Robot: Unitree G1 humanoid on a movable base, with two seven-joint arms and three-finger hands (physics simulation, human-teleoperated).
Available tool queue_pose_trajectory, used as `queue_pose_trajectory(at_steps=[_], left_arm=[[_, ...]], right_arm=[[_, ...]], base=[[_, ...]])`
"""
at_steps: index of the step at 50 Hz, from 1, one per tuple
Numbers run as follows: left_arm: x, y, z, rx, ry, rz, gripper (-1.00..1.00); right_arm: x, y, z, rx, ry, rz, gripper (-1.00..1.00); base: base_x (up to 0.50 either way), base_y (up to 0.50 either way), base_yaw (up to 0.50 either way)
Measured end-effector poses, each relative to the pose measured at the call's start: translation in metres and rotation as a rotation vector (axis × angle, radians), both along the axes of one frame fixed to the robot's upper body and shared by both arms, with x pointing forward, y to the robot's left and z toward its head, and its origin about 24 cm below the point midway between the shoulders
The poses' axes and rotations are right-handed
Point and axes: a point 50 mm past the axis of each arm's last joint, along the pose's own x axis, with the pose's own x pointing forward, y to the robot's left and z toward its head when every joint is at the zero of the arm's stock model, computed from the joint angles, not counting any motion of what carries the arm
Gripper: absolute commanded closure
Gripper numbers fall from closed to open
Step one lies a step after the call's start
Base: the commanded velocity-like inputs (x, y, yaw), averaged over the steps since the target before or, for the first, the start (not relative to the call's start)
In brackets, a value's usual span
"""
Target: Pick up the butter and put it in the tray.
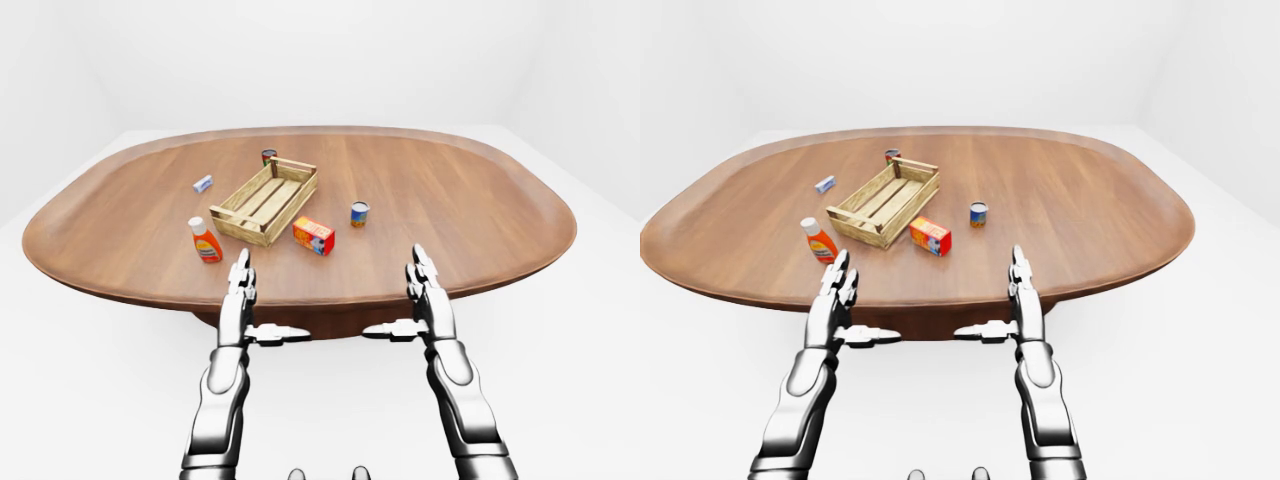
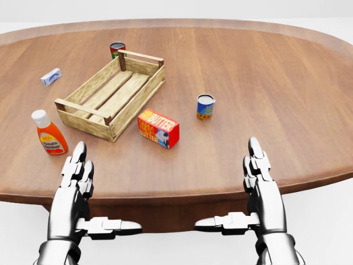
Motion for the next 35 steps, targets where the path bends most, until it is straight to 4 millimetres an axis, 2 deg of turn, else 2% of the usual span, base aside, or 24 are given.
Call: queue_pose_trajectory(at_steps=[16,35], left_arm=[[-0.0031,0.0016,0.0008,0.007,-0.004,-0.027,-1.0],[-0.0057,-0.0017,0.0026,-0.037,-0.021,-0.054,-1.0]], right_arm=[[-0.0021,-0.0047,0.0041,-0.028,-0.017,-0.003,-1.0],[-0.0036,-0.0021,0.0088,-0.103,-0.042,0.007,-1.0]], base=[[0.0,0.0,0.0],[0.0,0.49,0.0]])
